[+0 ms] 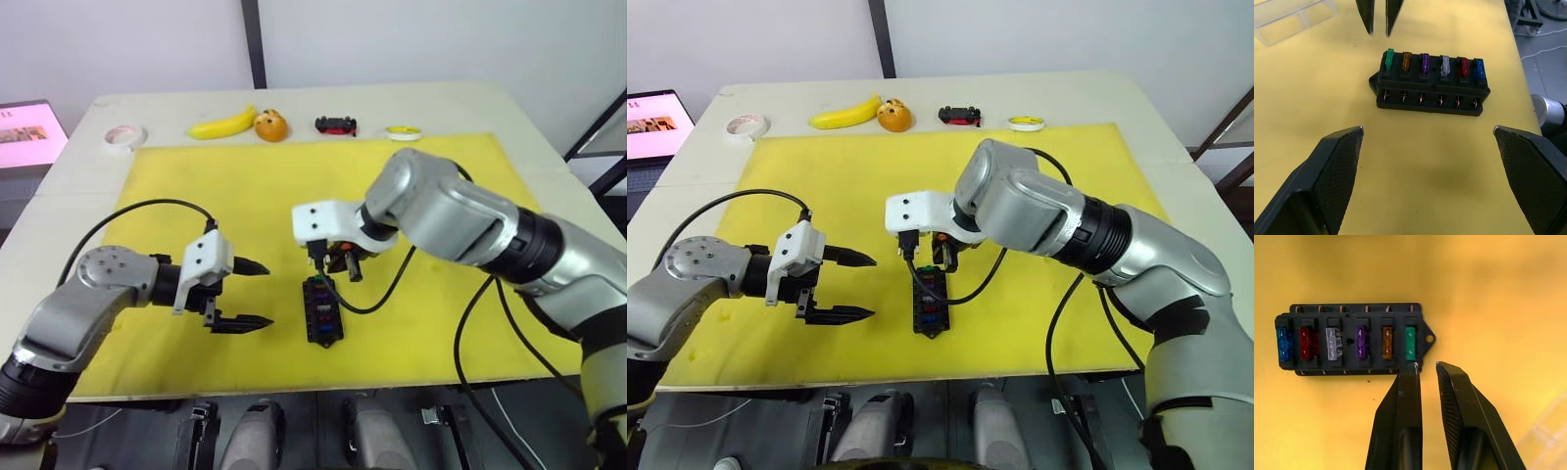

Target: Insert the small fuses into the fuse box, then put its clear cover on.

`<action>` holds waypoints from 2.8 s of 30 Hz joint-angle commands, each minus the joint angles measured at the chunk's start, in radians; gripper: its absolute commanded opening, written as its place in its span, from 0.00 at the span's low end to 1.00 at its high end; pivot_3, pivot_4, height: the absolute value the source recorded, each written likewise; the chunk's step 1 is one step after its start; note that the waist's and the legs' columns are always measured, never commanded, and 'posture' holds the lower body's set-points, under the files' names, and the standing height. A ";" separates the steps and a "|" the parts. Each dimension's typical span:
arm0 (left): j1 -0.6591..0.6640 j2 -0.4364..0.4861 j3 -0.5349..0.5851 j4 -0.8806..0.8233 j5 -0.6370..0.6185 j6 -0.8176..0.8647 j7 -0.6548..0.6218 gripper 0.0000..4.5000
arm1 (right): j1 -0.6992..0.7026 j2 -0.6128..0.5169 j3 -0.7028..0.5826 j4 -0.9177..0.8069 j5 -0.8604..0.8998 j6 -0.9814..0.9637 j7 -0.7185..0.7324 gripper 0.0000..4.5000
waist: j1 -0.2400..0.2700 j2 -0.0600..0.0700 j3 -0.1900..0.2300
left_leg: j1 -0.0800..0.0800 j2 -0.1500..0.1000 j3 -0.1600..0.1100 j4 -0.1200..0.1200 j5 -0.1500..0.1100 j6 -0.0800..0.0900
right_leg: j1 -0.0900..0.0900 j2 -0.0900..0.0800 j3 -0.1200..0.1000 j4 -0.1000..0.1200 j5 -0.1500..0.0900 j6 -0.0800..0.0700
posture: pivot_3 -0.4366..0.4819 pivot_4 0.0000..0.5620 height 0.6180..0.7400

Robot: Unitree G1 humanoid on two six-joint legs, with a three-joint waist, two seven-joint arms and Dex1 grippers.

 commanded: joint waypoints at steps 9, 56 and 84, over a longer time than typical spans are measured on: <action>-0.023 -0.004 0.021 0.002 -0.009 -0.003 0.002 1.00 | 0.432 0.034 -0.566 -0.083 0.148 -0.351 -0.158 0.14 | 0.003 -0.003 -0.001 | 0.000 0.000 0.001 0.001 0.000 0.000 | 0.001 0.000 0.000 0.000 0.000 0.000 | 0.48 0.27 1.00; -0.007 -0.040 0.027 -0.048 -0.027 0.044 0.058 1.00 | 0.741 0.115 -0.469 0.183 0.048 -0.705 -0.158 0.00 | 0.004 -0.003 -0.002 | 0.003 0.000 0.000 0.001 0.000 0.000 | 0.005 0.001 0.000 0.001 0.000 0.000 | 0.48 0.27 1.00; 0.454 -0.273 0.044 -0.575 -0.185 0.291 0.698 1.00 | 0.563 -0.053 -0.765 -0.140 0.408 -0.378 -0.117 0.00 | 0.011 -0.003 -0.002 | 0.003 0.001 0.000 0.001 0.000 0.000 | 0.004 -0.001 0.001 0.000 0.000 0.000 | 0.48 0.27 1.00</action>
